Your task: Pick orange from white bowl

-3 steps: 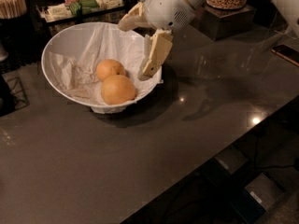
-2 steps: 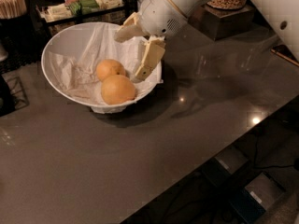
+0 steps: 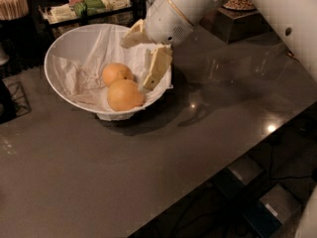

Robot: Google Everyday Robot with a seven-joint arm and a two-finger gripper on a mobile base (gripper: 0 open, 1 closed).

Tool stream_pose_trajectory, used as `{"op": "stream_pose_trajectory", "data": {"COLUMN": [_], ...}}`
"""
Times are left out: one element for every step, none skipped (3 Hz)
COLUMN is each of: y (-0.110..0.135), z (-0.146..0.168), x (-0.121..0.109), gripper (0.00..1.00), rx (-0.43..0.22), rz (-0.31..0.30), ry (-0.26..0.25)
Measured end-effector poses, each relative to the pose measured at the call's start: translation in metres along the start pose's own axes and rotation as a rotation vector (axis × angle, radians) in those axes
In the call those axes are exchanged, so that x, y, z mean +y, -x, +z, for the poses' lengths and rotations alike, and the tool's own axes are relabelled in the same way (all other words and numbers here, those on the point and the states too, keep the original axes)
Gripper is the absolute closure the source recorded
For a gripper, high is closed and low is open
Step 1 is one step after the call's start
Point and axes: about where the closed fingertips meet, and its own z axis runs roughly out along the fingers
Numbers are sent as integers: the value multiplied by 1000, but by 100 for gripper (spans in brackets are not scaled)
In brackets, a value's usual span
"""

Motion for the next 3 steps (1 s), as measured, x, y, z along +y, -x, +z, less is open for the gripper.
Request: {"op": "stream_pose_trajectory", "data": {"y": [-11, -18, -17], "z": [16, 26, 26], "x": [-5, -11, -11], "gripper": [17, 21, 19], "rx": [-17, -22, -22], "rz": [24, 38, 37], "ry": [32, 57, 57]}}
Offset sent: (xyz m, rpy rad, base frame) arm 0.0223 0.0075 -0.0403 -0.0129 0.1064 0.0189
